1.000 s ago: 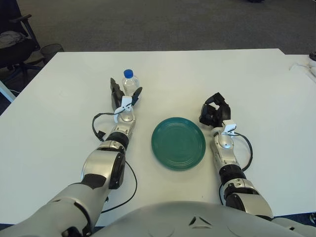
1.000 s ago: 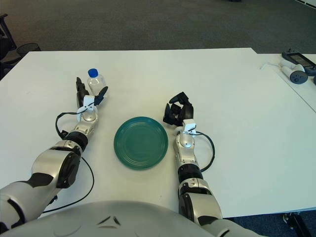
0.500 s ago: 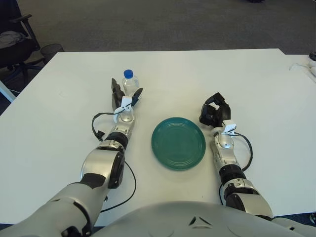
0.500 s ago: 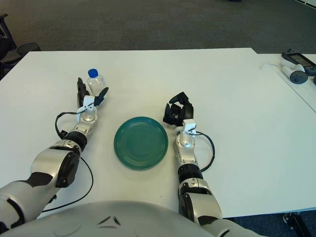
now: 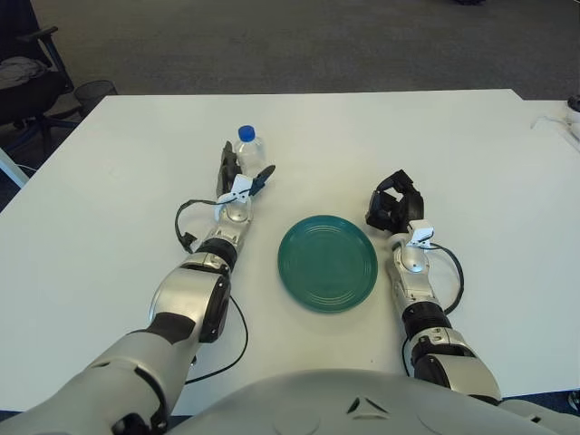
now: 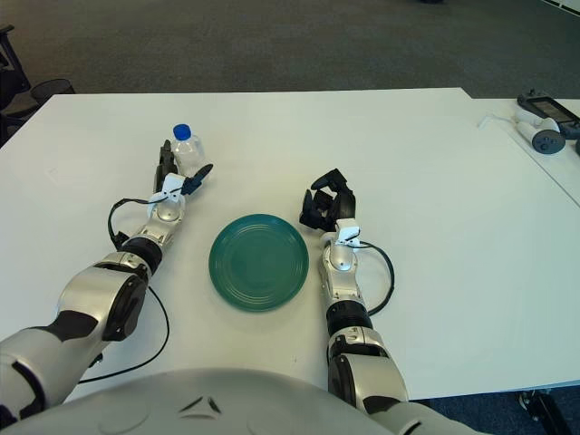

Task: Put the bottle into the plate.

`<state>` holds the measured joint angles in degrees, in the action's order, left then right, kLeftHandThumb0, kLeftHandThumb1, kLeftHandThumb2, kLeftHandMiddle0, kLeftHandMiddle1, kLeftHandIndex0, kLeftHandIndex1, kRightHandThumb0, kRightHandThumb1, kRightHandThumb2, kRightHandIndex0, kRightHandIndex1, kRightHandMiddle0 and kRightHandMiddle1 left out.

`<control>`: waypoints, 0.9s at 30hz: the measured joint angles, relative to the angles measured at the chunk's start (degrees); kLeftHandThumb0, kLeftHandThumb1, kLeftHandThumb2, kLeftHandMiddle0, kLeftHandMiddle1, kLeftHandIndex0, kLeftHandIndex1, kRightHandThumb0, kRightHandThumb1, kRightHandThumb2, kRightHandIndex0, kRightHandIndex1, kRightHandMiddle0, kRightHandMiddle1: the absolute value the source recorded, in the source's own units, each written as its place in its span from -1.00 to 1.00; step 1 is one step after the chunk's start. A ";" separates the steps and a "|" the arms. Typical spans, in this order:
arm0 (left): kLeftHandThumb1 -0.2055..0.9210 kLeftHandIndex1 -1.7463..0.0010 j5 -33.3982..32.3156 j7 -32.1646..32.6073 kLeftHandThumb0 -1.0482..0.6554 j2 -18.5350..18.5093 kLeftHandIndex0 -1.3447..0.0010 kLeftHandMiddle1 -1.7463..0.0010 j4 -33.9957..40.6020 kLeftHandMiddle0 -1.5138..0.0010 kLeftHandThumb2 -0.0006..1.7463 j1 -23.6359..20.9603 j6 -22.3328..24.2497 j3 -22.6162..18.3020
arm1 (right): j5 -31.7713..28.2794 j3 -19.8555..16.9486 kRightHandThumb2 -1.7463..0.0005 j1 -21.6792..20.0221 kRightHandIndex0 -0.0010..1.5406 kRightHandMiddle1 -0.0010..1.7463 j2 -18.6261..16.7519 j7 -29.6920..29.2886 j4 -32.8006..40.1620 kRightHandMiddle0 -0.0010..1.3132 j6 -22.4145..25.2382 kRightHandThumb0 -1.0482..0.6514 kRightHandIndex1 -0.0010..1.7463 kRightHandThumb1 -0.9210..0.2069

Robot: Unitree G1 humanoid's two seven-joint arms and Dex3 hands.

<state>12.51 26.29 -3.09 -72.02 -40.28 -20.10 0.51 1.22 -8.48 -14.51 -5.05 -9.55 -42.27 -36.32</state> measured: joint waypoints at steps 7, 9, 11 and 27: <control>1.00 0.58 1.47 -1.97 -0.99 -0.25 1.00 0.96 -0.55 0.63 -0.91 -0.29 -0.26 1.69 | -0.01 0.00 -0.53 -0.01 0.52 1.00 0.00 0.16 -0.06 -0.06 -0.11 -0.32 1.00 0.10; 1.00 0.56 1.77 -2.77 -0.99 -0.38 1.00 0.96 -0.76 0.62 -0.90 -0.34 -0.58 2.14 | -0.03 0.00 -0.52 -0.01 0.53 1.00 0.00 0.51 -0.07 -0.06 -0.14 -0.32 1.00 0.09; 1.00 0.54 2.07 -3.22 -0.99 -0.46 1.00 0.95 -0.98 0.60 -0.90 -0.37 -0.84 2.46 | -0.03 0.00 -0.51 -0.01 0.52 1.00 -0.01 0.56 -0.07 -0.07 -0.14 -0.32 1.00 0.09; 1.00 0.39 2.41 -3.95 -0.95 -0.64 1.00 0.92 -2.12 0.52 -0.88 -0.96 -1.26 2.99 | 0.14 0.08 -0.49 -0.01 0.47 1.00 -0.01 -0.73 -0.07 -0.09 0.53 -0.31 1.00 0.06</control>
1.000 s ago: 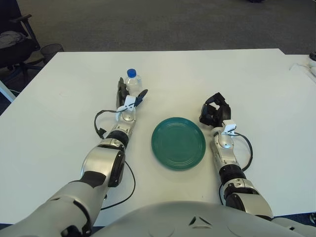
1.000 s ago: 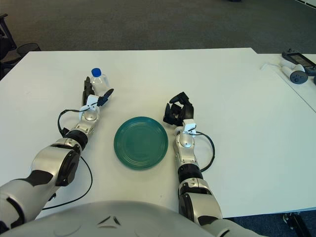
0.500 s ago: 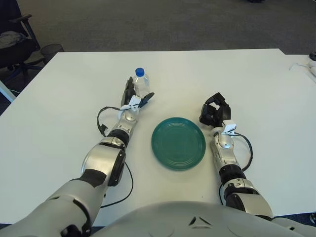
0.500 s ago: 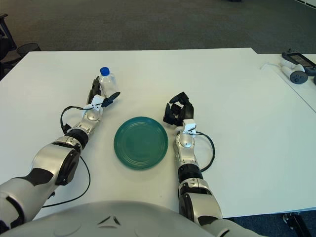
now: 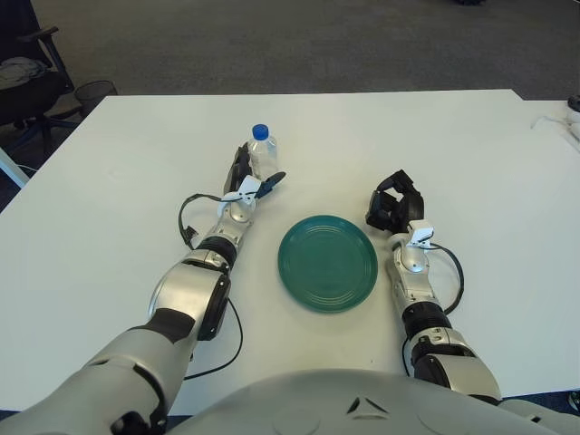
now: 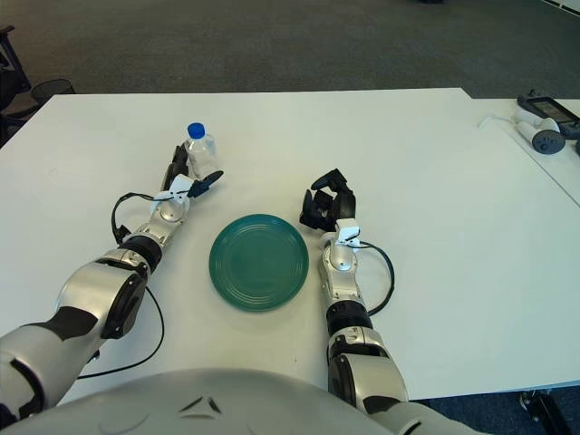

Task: Put the bottle into the plate.

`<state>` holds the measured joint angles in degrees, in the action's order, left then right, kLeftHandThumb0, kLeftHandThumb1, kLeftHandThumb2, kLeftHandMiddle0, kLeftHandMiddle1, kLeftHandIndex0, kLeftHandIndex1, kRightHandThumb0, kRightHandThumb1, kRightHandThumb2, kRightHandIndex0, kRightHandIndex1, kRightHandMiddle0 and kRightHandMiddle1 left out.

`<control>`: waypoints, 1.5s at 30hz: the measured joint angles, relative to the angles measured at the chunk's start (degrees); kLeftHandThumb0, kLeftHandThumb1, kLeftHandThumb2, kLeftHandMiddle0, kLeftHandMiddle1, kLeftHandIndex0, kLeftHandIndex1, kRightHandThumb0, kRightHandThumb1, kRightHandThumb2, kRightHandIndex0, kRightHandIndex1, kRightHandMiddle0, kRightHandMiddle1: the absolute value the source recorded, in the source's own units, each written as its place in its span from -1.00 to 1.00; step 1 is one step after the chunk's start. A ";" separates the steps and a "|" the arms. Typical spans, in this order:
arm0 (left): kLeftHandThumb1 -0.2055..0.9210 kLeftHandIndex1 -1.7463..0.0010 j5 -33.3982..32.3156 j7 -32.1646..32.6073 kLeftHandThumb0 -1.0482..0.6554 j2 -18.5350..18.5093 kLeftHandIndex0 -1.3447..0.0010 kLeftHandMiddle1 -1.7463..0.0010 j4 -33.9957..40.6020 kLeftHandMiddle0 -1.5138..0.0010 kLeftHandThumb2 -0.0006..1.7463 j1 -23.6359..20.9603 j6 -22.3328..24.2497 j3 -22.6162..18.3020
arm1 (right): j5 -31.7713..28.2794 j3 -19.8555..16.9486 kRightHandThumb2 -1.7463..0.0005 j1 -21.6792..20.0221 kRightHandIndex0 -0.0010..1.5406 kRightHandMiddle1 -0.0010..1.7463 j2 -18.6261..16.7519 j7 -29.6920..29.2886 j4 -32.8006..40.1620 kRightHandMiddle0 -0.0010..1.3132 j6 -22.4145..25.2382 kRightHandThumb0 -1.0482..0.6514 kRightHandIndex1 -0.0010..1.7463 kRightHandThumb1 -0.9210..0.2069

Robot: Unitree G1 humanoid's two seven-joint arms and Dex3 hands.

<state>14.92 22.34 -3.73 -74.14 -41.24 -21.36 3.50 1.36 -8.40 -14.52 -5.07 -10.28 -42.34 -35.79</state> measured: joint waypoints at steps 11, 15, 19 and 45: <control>1.00 0.20 -0.11 0.03 -0.90 -0.13 1.00 0.87 -0.33 0.43 -0.87 -0.37 0.32 -0.21 | 0.09 0.10 -0.49 0.00 0.47 1.00 0.00 -0.47 0.00 -0.09 0.36 -0.31 1.00 0.06; 1.00 0.16 -0.11 0.16 -0.88 -0.25 1.00 0.85 -0.41 0.42 -0.87 -0.51 0.52 -0.30 | 0.09 0.11 -0.49 0.00 0.48 1.00 0.00 -0.47 0.00 -0.09 0.49 -0.31 1.00 0.06; 1.00 0.14 -0.14 0.23 -0.88 -0.27 1.00 0.83 -0.50 0.42 -0.87 -0.63 0.70 -0.41 | 0.09 0.10 -0.49 -0.01 0.48 1.00 0.00 -0.46 0.00 -0.08 0.55 -0.31 1.00 0.06; 0.91 -0.99 -3.23 1.90 -0.54 2.76 0.52 -0.92 -0.72 0.40 -0.95 -1.38 -1.78 -4.01 | -0.29 -0.16 -0.51 -0.04 0.51 1.00 -0.02 1.23 -0.04 -0.07 0.57 -0.32 1.00 0.09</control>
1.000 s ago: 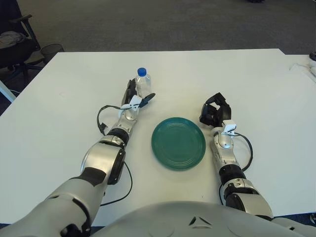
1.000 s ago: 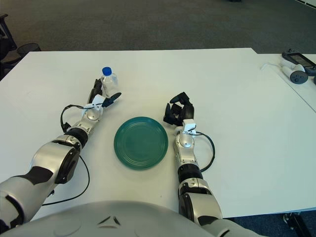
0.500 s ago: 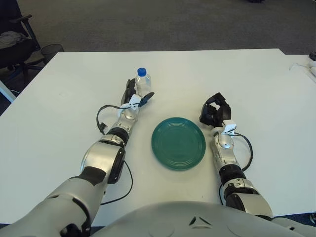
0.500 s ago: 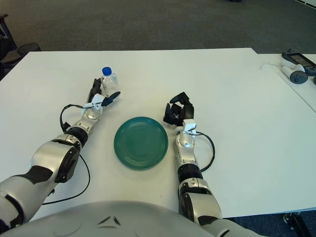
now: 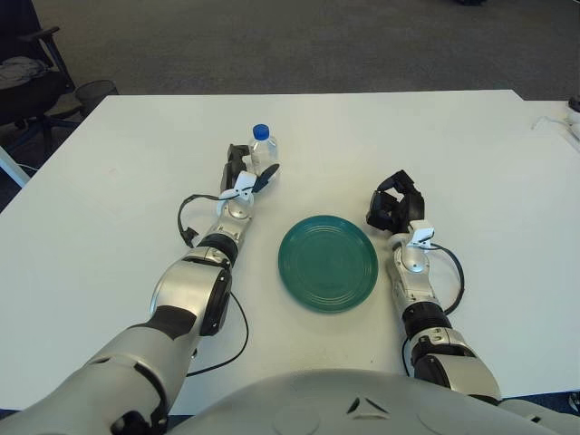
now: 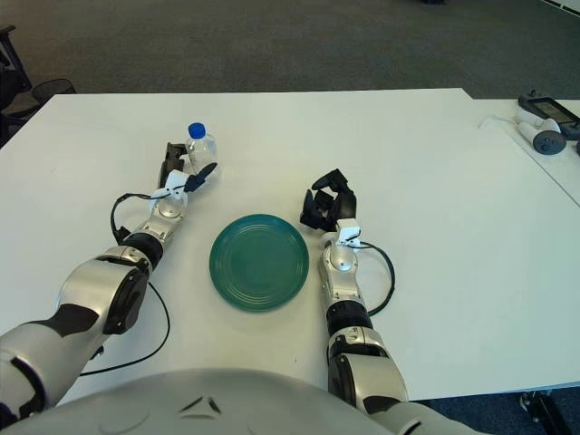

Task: Put the bottle into the plate.

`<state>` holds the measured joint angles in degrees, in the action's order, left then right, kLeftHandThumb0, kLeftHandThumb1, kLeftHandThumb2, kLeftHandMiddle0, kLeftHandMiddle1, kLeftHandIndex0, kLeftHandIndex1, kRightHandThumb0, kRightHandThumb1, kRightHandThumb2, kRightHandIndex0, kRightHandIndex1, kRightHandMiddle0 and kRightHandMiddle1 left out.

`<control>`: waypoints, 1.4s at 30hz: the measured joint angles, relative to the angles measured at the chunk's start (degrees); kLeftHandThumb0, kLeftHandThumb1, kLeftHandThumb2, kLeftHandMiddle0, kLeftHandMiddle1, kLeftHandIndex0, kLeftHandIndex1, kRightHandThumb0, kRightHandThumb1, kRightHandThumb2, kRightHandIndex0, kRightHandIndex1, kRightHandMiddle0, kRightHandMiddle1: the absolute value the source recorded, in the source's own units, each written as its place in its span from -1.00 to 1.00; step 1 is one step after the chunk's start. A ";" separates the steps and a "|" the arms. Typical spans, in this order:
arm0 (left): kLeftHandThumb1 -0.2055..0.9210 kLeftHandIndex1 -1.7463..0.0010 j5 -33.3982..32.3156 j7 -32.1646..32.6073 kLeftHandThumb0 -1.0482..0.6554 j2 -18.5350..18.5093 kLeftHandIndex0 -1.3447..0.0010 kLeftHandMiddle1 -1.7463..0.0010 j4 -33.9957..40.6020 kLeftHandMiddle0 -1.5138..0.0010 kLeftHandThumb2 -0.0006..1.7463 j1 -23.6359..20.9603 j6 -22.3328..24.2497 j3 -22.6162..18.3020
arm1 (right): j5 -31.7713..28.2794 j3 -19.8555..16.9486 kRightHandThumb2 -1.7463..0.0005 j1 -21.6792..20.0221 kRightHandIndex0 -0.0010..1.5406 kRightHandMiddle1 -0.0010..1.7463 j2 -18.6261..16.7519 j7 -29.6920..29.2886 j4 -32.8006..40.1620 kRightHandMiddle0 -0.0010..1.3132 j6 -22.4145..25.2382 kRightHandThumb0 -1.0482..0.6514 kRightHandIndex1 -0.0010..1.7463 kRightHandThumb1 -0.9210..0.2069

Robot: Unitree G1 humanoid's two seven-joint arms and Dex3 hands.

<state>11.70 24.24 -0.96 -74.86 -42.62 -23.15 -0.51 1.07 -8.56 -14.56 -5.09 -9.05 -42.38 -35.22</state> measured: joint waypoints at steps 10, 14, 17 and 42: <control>0.90 -1.00 -1.99 -2.58 -0.45 2.98 0.18 -1.00 -0.27 0.03 -0.95 -0.80 -1.38 -1.57 | -0.08 -0.22 -0.51 -0.02 0.51 1.00 0.00 0.60 0.00 -0.07 0.04 -0.32 1.00 0.09; 0.92 -1.00 -2.22 -3.36 -0.43 4.33 0.08 -1.00 -0.48 -0.06 -0.94 -1.22 -1.72 -1.85 | -0.08 -0.22 -0.51 -0.02 0.51 1.00 0.00 0.59 0.00 -0.07 0.04 -0.32 1.00 0.09; 0.93 -1.00 -2.22 -3.78 -0.42 5.55 0.02 -1.00 -0.58 -0.12 -0.93 -1.49 -1.92 -1.88 | -0.07 -0.22 -0.51 -0.02 0.50 1.00 0.00 0.54 0.00 -0.07 0.04 -0.32 1.00 0.09; 1.00 -1.00 -2.14 -5.10 -0.56 7.25 -0.32 -1.00 -0.65 -0.42 -0.74 -1.61 -2.69 -2.30 | 0.06 -0.21 -0.49 -0.03 0.49 1.00 0.03 -0.59 0.00 -0.09 0.12 -0.31 1.00 0.06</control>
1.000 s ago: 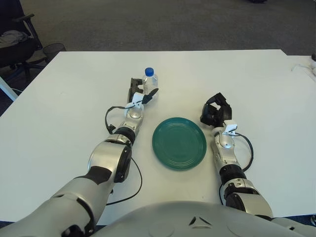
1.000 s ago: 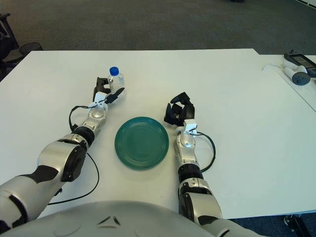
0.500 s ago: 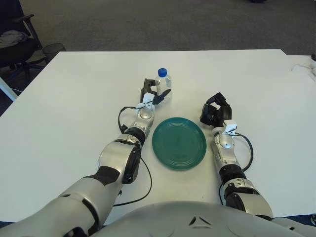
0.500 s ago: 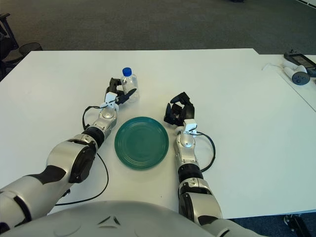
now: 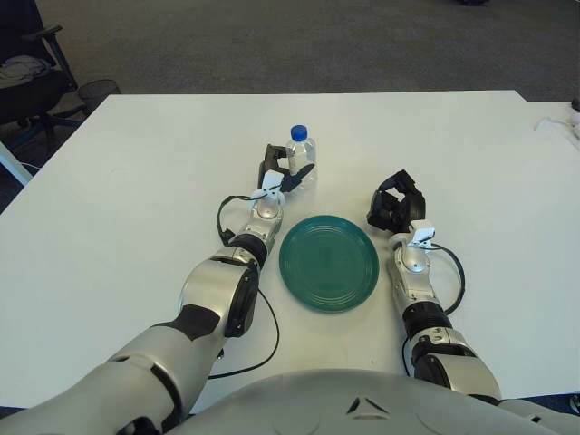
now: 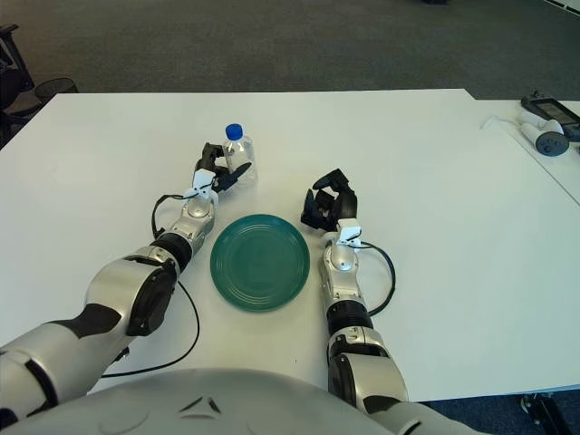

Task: Put the bottle into the plate.

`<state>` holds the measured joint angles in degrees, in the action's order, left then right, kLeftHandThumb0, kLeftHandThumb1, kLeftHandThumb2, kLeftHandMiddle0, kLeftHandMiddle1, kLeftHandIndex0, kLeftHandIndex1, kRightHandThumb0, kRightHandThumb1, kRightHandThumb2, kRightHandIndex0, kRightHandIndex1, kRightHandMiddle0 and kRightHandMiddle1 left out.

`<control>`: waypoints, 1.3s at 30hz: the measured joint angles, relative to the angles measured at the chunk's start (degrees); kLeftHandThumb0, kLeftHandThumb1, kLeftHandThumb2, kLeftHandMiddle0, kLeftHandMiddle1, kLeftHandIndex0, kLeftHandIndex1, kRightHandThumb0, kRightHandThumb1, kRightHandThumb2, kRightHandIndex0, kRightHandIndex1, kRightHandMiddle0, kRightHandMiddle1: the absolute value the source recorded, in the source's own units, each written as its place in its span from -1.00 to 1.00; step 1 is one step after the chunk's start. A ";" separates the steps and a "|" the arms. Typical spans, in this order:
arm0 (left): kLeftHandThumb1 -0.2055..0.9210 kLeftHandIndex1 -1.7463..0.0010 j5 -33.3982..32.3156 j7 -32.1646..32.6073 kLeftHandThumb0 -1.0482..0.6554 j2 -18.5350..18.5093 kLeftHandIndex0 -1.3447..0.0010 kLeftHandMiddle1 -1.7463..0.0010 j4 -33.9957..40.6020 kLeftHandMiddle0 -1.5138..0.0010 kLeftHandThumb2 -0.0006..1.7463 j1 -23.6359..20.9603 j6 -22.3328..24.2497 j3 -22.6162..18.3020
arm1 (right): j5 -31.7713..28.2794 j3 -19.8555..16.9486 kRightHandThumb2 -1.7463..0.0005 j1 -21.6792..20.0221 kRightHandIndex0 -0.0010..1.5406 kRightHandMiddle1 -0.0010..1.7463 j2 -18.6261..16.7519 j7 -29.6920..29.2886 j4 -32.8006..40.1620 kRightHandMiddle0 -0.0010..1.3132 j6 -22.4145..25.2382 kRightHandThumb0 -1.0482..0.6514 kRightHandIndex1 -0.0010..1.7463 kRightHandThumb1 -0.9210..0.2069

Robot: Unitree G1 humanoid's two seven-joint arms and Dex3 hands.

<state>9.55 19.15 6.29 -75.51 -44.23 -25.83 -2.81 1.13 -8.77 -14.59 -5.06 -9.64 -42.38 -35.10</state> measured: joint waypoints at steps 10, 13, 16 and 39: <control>1.00 -1.00 0.11 0.69 -0.47 -0.32 -0.42 -1.00 -0.03 -0.57 -0.72 0.00 -0.36 0.11 | 0.00 0.06 -0.50 -0.02 0.45 1.00 0.01 -0.04 0.00 -0.08 0.05 -0.32 1.00 0.07; 0.97 -1.00 0.08 0.69 -0.41 -0.31 -0.40 -1.00 -0.03 -0.57 -0.69 0.00 -0.57 0.05 | 0.00 0.10 -0.51 -0.05 0.44 1.00 0.01 -0.10 0.00 -0.07 0.14 -0.32 1.00 0.08; 0.83 -1.00 0.02 0.69 -0.35 -0.34 -0.39 -1.00 -0.02 -0.57 -0.50 0.00 -0.96 -0.11 | 0.00 0.16 -0.52 -0.05 0.44 1.00 0.01 -0.12 0.00 -0.06 0.22 -0.32 1.00 0.09; 0.52 -1.00 -3.58 -2.47 -0.19 -1.51 -0.40 -1.00 2.00 -0.61 -0.08 -2.98 -6.59 -3.54 | 0.08 0.40 -0.51 -0.10 0.46 1.00 0.01 -0.66 0.00 -0.07 1.87 -0.32 1.00 0.09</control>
<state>5.97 16.68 4.78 -73.51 -47.21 -32.43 -6.35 1.21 -8.37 -14.69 -5.05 -10.30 -42.38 -33.23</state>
